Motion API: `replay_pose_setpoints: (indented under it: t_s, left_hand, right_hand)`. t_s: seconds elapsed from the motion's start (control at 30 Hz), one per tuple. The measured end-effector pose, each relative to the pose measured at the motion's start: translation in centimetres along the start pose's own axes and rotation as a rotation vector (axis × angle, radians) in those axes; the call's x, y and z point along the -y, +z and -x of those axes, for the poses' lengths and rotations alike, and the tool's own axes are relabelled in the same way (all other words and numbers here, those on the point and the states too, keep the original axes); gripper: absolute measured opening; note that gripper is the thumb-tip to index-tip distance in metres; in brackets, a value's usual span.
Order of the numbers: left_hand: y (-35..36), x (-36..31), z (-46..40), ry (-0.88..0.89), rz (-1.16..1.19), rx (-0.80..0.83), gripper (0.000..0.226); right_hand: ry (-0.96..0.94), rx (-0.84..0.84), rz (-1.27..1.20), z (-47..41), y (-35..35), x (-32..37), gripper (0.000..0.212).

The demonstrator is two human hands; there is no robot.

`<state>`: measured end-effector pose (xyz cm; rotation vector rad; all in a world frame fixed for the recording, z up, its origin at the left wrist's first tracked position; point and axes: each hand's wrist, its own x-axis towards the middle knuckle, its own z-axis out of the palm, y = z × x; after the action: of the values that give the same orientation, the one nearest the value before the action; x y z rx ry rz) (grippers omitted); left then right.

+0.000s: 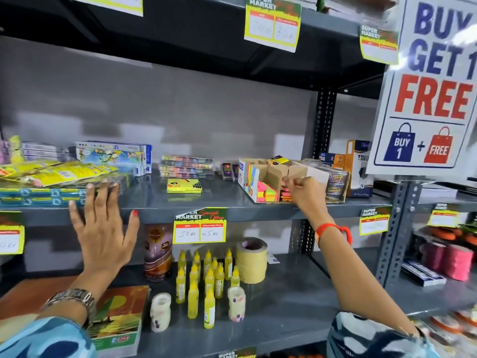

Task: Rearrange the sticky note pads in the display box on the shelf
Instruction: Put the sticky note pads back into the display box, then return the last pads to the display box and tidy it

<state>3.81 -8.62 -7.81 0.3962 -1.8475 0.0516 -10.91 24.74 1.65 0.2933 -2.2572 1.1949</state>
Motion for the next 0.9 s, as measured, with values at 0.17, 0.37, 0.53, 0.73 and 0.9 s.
replay_pose_setpoints:
  t_s: [0.17, 0.37, 0.53, 0.73, 0.9]
  left_hand:
    - [0.0, 0.3, 0.0, 0.009, -0.008, 0.009, 0.063]
    - [0.1, 0.1, -0.2, -0.021, 0.025, -0.009, 0.062]
    - [0.1, -0.2, -0.2, -0.073, 0.089, -0.008, 0.065]
    - [0.5, -0.3, -0.3, -0.065, 0.084, -0.021, 0.068]
    - [0.7, -0.3, -0.2, -0.05, 0.103, -0.056, 0.06]
  right_hand:
    - [0.037, -0.01, -0.087, -0.6, 0.3, 1.0, 0.072]
    - [-0.395, -0.129, 0.014, 3.2, 4.4, 8.2, 0.051]
    - [-0.304, 0.312, 0.137, 5.8, 11.5, 13.9, 0.062]
    - [-0.147, 0.467, 0.396, 5.9, 16.3, 17.1, 0.069]
    - [-0.112, 0.42, 0.245, 5.1, 15.2, 16.9, 0.051]
